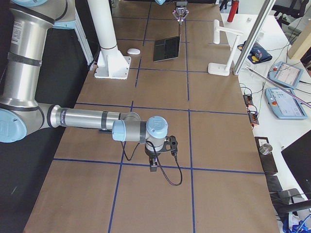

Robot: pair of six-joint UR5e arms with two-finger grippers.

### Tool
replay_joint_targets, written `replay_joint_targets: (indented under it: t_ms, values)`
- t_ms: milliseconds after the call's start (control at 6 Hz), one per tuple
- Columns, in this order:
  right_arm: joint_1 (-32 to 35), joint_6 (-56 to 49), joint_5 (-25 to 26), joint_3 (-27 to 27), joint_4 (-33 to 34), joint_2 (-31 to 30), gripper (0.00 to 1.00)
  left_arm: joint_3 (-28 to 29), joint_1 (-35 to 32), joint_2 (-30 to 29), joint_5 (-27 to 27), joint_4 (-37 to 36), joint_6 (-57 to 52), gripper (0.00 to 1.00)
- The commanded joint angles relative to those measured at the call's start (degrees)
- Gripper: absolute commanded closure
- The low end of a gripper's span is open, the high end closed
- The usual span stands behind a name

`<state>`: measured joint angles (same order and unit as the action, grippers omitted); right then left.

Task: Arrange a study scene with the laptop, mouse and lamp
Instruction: 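Carry the laptop with the left gripper to the lamp and set it down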

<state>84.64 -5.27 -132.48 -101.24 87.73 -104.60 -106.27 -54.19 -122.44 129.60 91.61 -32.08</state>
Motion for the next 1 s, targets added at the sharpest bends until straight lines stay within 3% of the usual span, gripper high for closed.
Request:
replay_joint_targets:
  t_ms: [0,333,500,833]
  values:
    - [0.0,0.0,0.03,0.08,0.07,0.01,0.0,8.58,1.8,-8.56,-1.71,0.59,0.0,1.0]
    - [0.0,0.0,0.03,0.26,-0.02,0.01,0.0,14.05,5.39,-15.08,-8.53,2.94,0.52,1.0]
    - [0.0,0.0,0.03,0.26,-0.02,0.01,0.0,18.68,6.55,-17.28,-9.96,8.53,4.71,1.0]
    - [0.09,0.0,0.03,0.26,-0.02,0.01,0.0,26.87,7.34,-24.74,-13.38,10.52,8.25,0.96]
